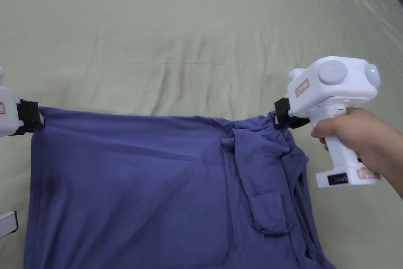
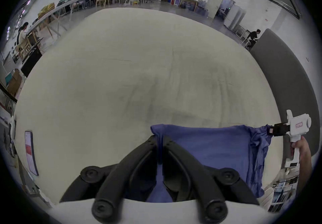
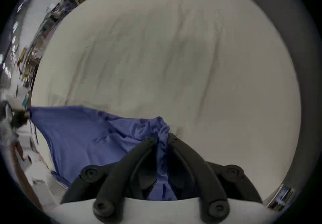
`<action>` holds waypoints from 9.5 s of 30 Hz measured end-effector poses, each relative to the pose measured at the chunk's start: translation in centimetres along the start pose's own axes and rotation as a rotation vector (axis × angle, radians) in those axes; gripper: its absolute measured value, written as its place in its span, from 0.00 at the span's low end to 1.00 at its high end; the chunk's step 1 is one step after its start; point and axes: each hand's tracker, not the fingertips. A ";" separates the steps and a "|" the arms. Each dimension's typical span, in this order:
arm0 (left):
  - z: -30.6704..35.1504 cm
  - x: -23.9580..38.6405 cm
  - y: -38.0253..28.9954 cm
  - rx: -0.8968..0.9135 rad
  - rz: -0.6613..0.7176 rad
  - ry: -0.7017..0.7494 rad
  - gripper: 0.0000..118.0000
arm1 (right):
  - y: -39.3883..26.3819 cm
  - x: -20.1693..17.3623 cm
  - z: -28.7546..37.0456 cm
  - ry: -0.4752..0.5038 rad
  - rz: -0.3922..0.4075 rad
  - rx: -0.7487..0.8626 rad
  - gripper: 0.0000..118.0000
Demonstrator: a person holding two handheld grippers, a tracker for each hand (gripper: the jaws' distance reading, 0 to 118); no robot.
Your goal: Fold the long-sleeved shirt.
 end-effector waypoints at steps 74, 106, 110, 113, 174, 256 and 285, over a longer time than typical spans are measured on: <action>-4.0 -12.4 -20.3 -0.414 0.583 -0.934 1.00 | -25.8 -8.2 8.4 0.651 0.077 0.102 0.02; 6.9 -19.4 -14.5 -0.111 0.583 -0.812 0.03 | -25.2 -10.0 9.8 0.668 0.063 0.137 0.02; 8.2 -23.7 -14.1 -0.089 0.603 -0.708 0.03 | -24.8 -10.8 9.9 0.672 0.086 0.134 0.02; 9.5 -25.2 -14.0 -0.076 0.628 -0.615 0.03 | -24.5 -11.4 10.0 0.663 0.109 0.132 0.02; 5.5 20.7 -25.6 -0.146 -0.342 -0.209 0.00 | -28.9 -3.9 13.1 0.398 -0.186 0.174 0.02; -1.7 4.1 -20.2 -0.403 0.261 -0.709 0.18 | -22.9 -9.6 -0.4 0.458 -0.174 -0.017 0.02; 6.3 -24.6 -11.2 -0.355 0.072 0.026 0.48 | -18.8 -48.1 8.9 0.637 0.323 0.112 0.02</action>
